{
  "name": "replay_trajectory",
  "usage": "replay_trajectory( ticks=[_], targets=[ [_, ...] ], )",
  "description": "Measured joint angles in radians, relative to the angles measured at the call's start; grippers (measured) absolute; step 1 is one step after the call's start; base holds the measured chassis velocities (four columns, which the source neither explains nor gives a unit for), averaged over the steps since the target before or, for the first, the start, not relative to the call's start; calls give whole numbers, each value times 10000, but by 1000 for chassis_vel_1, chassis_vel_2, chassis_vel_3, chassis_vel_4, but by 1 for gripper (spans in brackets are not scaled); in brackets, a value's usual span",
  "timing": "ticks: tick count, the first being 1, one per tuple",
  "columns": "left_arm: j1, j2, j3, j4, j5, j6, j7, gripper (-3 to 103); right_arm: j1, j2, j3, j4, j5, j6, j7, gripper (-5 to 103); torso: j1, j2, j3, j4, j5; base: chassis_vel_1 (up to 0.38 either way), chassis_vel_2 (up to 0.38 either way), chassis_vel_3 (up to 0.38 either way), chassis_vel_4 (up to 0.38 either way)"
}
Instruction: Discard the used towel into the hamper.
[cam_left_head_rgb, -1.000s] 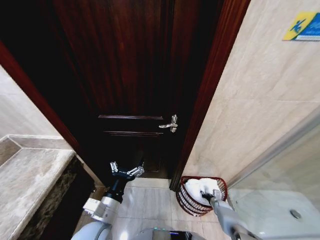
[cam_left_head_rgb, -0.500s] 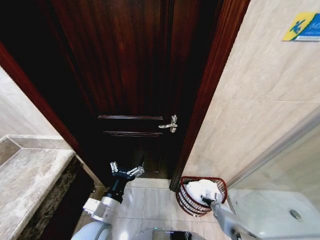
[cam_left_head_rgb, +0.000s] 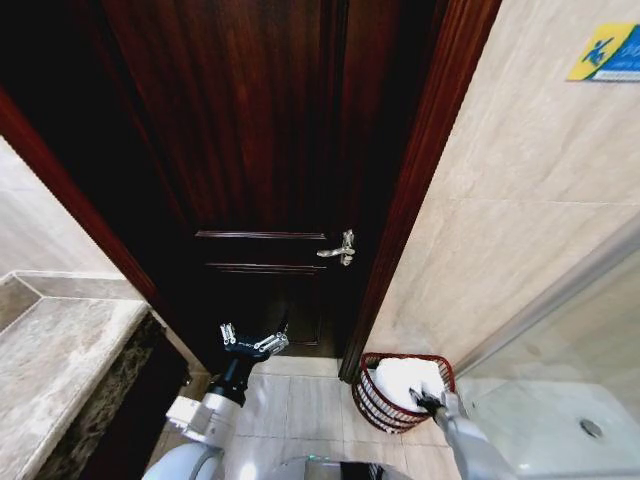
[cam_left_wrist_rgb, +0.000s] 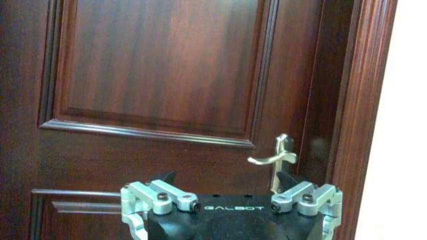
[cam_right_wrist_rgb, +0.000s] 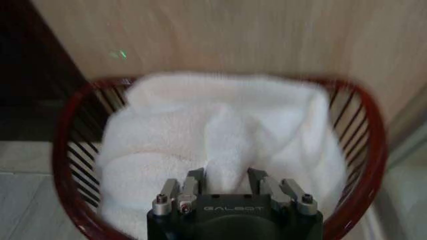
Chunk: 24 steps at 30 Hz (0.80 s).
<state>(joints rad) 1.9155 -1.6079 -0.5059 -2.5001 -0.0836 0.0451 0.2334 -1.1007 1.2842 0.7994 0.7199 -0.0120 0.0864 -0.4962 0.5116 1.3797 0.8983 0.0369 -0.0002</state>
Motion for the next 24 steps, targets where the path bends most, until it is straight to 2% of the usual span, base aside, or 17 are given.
replay_trajectory(
  ticks=[1, 2, 4, 6, 7, 9, 10, 11, 12, 13, 15, 16, 19, 21, 24],
  targets=[
    [0, -3, 0, 0, 0, 0, -2, 100, -219, 0, 3, 335, 46, 2, -8, 47, 0, 0, 0, 0, -1, 0, 0, 0, 0],
    [0, 0, 0, 0, 0, 0, 0, 100, -810, -39, 44, 1184, 351, 32, -55, 58, 0, 0, 1, -1, 5, 0, 0, 0, 0],
    [0, -1, 0, 0, 0, 0, 0, 100, -1115, -109, 80, 1604, 648, 135, -167, 58, 0, 0, 0, 1, 4, 0, 0, 0, 0],
    [0, -1, -1, 0, 0, 0, -2, 100, -1419, -250, 154, 1989, 1121, 497, -578, 70, 0, 0, 1, -5, -4, 0, 0, 0, 0],
    [0, -1, -1, 0, 0, 0, -2, 100, -1419, -250, 154, 1989, 1121, 497, -578, 70, 0, 0, 1, -5, -4, 0, 0, 0, 0],
    [0, -2, -1, 0, 0, 0, -1, 100, -1298, -327, 132, 2067, 1993, 963, -896, 80, -1, 0, 0, -3, 0, 0, 0, 0, 0],
    [0, -1, 0, 0, 0, 0, 0, 100, -1070, -302, 73, 1992, 2218, 1037, -649, 86, -1, 0, 0, -3, 0, 0, 0, 0, 0],
    [0, -1, 0, 0, 0, 0, 0, 100, -1070, -302, 73, 1992, 2218, 1037, -649, 86, -1, 0, 0, -3, 0, 0, 0, 0, 0],
    [0, -1, 0, 0, 0, 1, -1, 100, -685, -226, 6, 1718, 2337, 1118, -292, 86, -1, 1, 0, 1, -5, 0, 0, 0, 0],
    [0, -1, 1, 0, 0, 0, 0, 100, -425, -166, -26, 1461, 2347, 1179, -141, 91, 0, 0, 0, 2, -6, 0, 0, 0, 0],
    [0, -3, 0, 0, 0, 0, 0, 100, 567, 227, -141, 221, 1678, 1246, 379, 99, 1, -1, 1, 11, 7, 0, 0, 0, 0],
    [0, -3, 0, 0, 0, 0, 0, 100, 567, 227, -141, 221, 1678, 1246, 379, 99, 1, -1, 1, 11, 7, 0, 0, 0, 0],
    [0, -1, 0, 0, 0, 1, 0, 100, 1250, 683, -201, -973, 842, 1121, 993, 100, 2, -1, 1, 3, 1, 0, 0, 0, 0],
    [0, -1, 0, 0, 0, 0, 0, 100, 1287, 703, -201, -1048, 800, 1118, 1023, 100, 1, -1, 2, 2, 2, 0, 0, 0, 0],
    [0, -1, 0, 0, 0, 0, 0, 100, 2006, 895, -83, -2453, 258, 966, 1533, 100, 1, 0, 1, -1, 1, 0, 0, 0, 0]
  ],
)
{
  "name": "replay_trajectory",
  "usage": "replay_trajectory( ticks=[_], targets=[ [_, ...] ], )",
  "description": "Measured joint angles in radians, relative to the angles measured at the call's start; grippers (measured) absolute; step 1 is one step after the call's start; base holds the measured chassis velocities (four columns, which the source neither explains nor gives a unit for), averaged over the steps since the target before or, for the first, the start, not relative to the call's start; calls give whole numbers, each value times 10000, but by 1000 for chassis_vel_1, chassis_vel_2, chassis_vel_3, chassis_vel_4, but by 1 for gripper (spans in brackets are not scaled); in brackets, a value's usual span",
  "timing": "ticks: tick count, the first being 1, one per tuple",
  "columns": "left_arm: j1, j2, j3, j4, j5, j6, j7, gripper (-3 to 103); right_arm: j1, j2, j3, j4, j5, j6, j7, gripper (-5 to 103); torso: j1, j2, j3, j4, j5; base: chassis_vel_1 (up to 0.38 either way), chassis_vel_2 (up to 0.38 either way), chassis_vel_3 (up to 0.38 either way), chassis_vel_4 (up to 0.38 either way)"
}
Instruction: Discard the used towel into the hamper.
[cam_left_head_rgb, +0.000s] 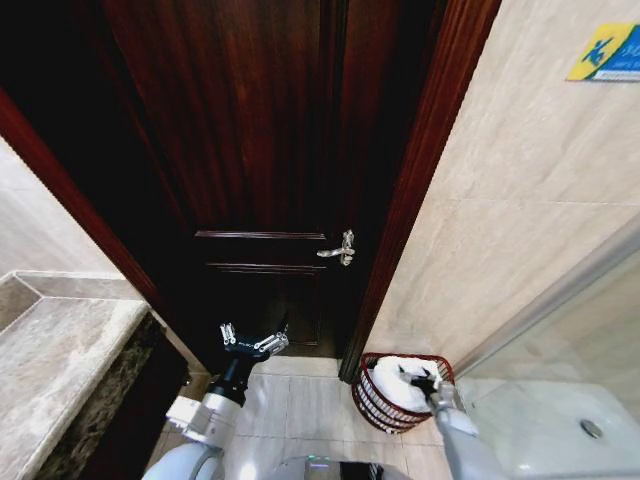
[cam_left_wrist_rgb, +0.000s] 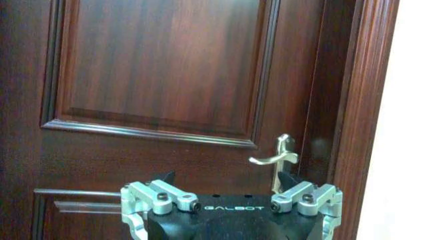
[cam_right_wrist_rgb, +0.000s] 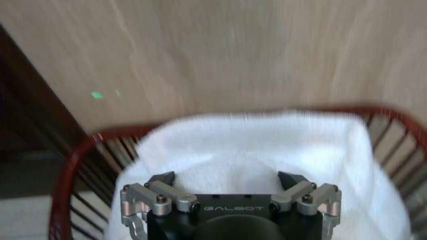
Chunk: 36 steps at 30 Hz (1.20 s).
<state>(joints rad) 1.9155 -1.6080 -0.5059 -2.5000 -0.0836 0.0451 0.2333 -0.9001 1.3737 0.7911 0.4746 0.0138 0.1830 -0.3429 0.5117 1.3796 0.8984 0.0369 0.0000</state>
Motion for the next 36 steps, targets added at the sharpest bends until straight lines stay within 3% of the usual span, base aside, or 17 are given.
replay_trajectory(
  ticks=[4, 9, 16, 26, 36],
  targets=[
    [0, 1, 0, 0, 0, 0, 0, 100, 967, -58, 118, -1533, -367, -184, 273, 100, 0, 0, 0, 2, 0, 0, 0, 0, 0],
    [0, 0, 0, 0, 0, 0, 0, 100, 1792, -108, 190, -2347, -875, -1545, 600, 100, 1, 0, 0, 1, -1, 0, 0, 0, 0],
    [0, 0, 0, 0, 0, 0, 0, 100, 2346, -205, 422, -3113, -1416, -2887, 715, 100, 0, 0, 0, 4, -1, 0, 0, 0, 0],
    [0, 0, 0, -1, 0, 0, 0, 100, 2153, -19, 416, -3139, -792, -3227, 745, 100, 0, 0, 0, 2, 3, 0, 0, 0, 0],
    [0, 0, 0, 0, 0, 0, 0, 100, 2124, -154, 338, -2993, -879, -3291, 733, 100, 0, 0, 0, 3, 2, 0, 0, 0, 0]
  ],
)
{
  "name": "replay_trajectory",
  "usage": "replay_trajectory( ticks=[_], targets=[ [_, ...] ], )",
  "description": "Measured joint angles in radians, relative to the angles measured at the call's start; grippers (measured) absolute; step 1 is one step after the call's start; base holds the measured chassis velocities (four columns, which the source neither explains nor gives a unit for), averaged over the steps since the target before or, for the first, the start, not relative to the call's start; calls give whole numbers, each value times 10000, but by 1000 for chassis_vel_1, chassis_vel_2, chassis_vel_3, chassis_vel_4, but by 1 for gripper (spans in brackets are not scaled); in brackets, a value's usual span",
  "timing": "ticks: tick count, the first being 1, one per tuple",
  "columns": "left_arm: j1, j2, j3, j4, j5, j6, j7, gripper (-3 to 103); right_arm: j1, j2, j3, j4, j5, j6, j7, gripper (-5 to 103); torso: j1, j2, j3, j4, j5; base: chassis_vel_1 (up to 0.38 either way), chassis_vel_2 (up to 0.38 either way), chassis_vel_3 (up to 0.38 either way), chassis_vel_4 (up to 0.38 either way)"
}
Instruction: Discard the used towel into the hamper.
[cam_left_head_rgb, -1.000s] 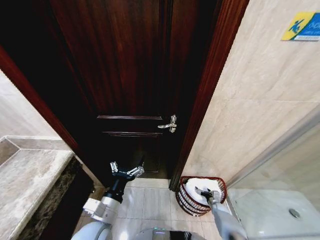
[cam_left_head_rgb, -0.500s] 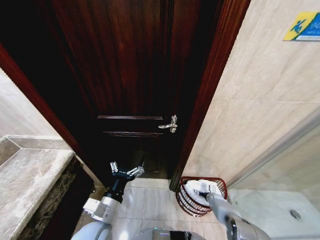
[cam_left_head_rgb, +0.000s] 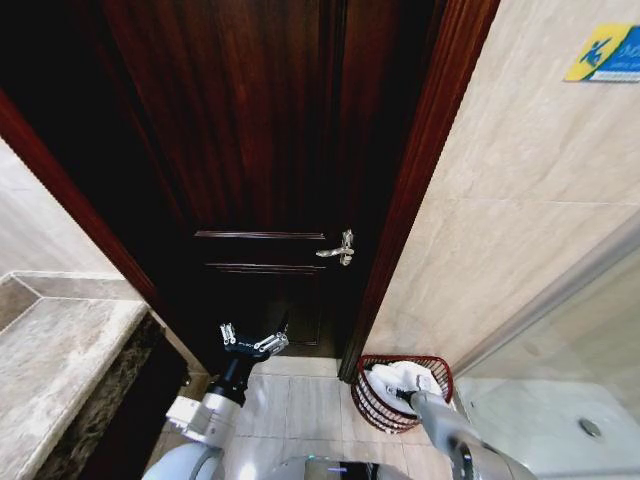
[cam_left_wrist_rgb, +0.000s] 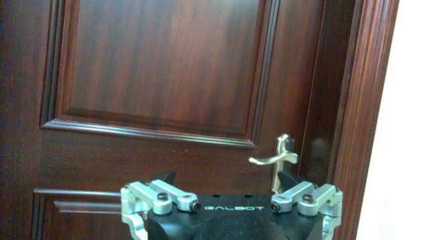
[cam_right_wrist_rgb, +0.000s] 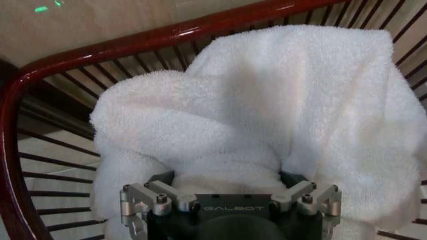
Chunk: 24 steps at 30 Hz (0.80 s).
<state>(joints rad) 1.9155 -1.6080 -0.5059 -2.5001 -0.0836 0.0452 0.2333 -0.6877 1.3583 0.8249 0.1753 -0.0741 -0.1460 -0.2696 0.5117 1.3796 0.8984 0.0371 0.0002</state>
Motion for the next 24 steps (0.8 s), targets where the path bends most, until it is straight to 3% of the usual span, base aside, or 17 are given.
replay_trajectory(
  ticks=[6, 13, 16, 17, 20, 21, 24],
  targets=[
    [0, 0, 0, 0, 0, 0, 0, 100, -326, 18, -45, 572, 336, 100, 114, 100, 0, 0, 0, 0, 2, 0, 0, 0, 0],
    [0, 0, 0, 0, 0, 0, 0, 100, -1418, 139, -44, 2188, 602, 605, -522, 100, 0, 0, 0, 1, 3, 0, 0, 0, 0],
    [0, 0, 0, 0, 0, 0, 0, 100, -2910, 102, -235, 4623, 1005, 573, -847, 100, 0, 0, 0, -3, 2, 0, 0, 0, 0],
    [0, 0, 0, 0, 0, 0, 0, 100, -2910, 102, -235, 4623, 1005, 573, -847, 100, 0, 0, 0, -3, 2, 0, 0, 0, 0],
    [0, 0, 0, 0, 0, 0, 0, 100, -4398, 5, -463, 7479, 2151, -44, -806, 100, -2, 0, -1, 1, -4, 0, 0, 0, 0],
    [0, 0, 0, 0, 0, 0, 0, 100, -4398, 5, -463, 7479, 2151, -44, -806, 100, -2, 0, -1, 1, -4, 0, 0, 0, 0],
    [0, 0, 0, 0, 0, 0, 0, 100, -6368, -9, -450, 10411, 2549, -97, -728, 100, -2, 0, -1, -2, -4, 0, 0, 0, 0]
  ],
)
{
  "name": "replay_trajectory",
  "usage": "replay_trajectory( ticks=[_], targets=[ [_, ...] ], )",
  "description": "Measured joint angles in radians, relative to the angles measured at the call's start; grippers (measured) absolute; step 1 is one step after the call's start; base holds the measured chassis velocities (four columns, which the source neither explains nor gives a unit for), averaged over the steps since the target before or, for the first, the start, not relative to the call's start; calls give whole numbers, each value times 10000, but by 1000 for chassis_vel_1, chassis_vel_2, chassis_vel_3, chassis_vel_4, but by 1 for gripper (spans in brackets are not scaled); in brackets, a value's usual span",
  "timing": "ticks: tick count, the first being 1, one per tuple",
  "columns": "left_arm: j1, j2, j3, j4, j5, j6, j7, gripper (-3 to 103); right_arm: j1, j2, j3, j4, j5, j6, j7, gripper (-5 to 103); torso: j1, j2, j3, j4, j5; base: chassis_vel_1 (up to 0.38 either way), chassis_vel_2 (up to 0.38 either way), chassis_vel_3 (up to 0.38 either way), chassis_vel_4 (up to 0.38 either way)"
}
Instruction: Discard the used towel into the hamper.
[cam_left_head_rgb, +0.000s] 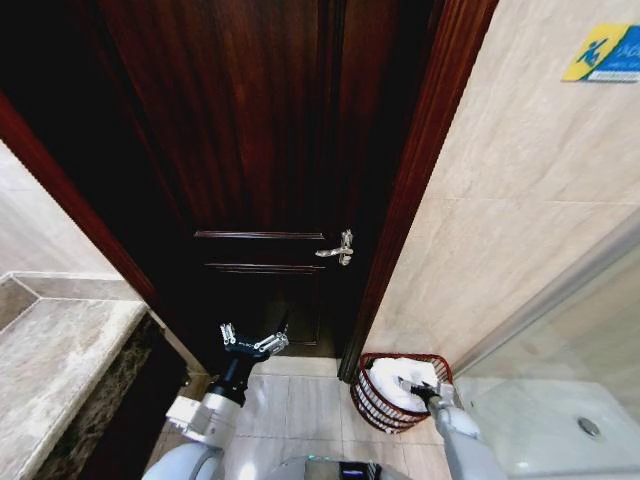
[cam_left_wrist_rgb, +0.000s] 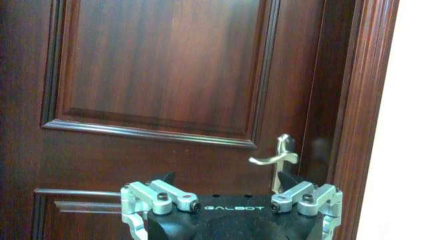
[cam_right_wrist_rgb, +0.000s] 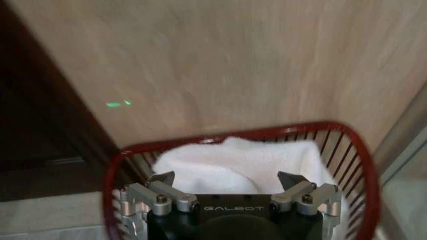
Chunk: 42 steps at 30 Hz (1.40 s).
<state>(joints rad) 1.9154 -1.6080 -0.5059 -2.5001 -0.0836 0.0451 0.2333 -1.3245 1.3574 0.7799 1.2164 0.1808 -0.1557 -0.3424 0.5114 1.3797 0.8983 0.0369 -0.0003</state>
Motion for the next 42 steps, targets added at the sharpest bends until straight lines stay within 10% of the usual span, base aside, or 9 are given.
replay_trajectory(
  ticks=[13, 36, 42],
  targets=[
    [0, 0, 0, 0, 0, 0, 0, 100, -4269, 769, 318, 6474, 1065, 1555, 87, 100, 0, 1, 0, -1, 0, 0, 0, 0, 0],
    [0, 0, 0, 0, 0, 0, 0, 100, -4035, 1704, -278, 11889, 303, 1262, 1101, 100, 3, 0, 1, 2, 1, 0, 0, 0, 0],
    [0, 0, 0, 0, 0, 0, 0, 100, -4389, 1625, -156, 11831, 370, 2116, 637, 100, 4, 0, 1, 2, 4, 0, 0, 0, 0]
  ],
)
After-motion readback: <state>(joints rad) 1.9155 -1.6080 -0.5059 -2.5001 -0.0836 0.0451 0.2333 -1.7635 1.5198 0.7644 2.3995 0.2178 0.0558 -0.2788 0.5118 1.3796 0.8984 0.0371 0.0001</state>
